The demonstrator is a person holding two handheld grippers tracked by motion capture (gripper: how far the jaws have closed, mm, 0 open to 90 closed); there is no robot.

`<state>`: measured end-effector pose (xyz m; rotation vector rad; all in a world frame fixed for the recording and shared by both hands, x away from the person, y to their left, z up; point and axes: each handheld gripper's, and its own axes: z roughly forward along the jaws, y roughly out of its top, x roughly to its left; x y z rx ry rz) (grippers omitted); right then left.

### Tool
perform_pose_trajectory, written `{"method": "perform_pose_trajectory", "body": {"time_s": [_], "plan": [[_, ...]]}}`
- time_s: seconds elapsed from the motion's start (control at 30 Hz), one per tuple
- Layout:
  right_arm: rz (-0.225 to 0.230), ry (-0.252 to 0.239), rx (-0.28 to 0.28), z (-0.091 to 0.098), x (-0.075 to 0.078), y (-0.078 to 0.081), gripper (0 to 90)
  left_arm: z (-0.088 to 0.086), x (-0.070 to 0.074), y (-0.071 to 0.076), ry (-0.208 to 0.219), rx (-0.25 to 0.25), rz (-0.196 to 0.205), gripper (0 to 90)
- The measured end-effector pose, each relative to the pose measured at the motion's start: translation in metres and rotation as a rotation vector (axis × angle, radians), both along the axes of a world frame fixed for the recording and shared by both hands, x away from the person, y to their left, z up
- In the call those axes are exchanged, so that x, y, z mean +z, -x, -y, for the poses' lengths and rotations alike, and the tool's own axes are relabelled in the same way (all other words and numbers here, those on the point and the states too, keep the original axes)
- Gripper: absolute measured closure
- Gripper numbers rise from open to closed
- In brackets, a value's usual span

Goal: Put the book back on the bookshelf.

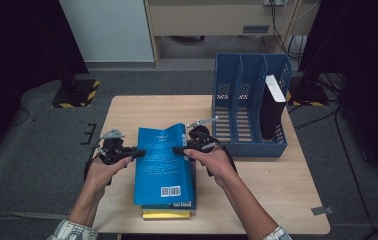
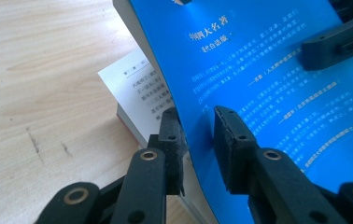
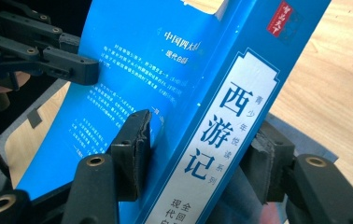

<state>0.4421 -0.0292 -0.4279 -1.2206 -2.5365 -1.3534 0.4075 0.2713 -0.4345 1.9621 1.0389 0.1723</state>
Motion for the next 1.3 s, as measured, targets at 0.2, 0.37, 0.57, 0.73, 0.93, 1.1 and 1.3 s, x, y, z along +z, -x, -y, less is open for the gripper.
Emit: {"method": "perform_pose_trajectory", "body": {"time_s": [0.2, 0.37, 0.57, 0.73, 0.93, 1.1, 1.3], "plan": [[-0.001, 0.015, 0.007, -0.001, 0.004, -0.005, 46.4, 0.002, 0.006, -0.003, -0.010, -0.014, 0.004, 74.1], [-0.005, 0.020, 0.006, -0.002, 0.005, -0.006, 46.9, 0.001, 0.007, -0.004, -0.008, -0.016, 0.005, 74.1], [0.015, 0.019, 0.003, -0.002, 0.009, -0.003, 47.1, 0.001, 0.009, -0.002, -0.006, -0.020, 0.020, 74.1], [0.011, 0.019, 0.007, -0.001, 0.011, -0.001, 46.9, 0.001, 0.010, -0.001, -0.008, -0.027, 0.030, 74.1], [0.023, 0.028, 0.007, -0.003, 0.012, -0.001, 47.6, 0.000, 0.011, -0.001, -0.007, -0.024, 0.032, 74.1], [0.058, 0.031, -0.004, -0.004, 0.020, 0.000, 48.7, 0.000, 0.019, -0.003, -0.008, -0.020, 0.050, 74.3], [0.089, 0.026, -0.011, -0.001, 0.031, 0.000, 50.5, 0.002, 0.029, -0.006, -0.007, -0.023, 0.062, 76.0]]}}
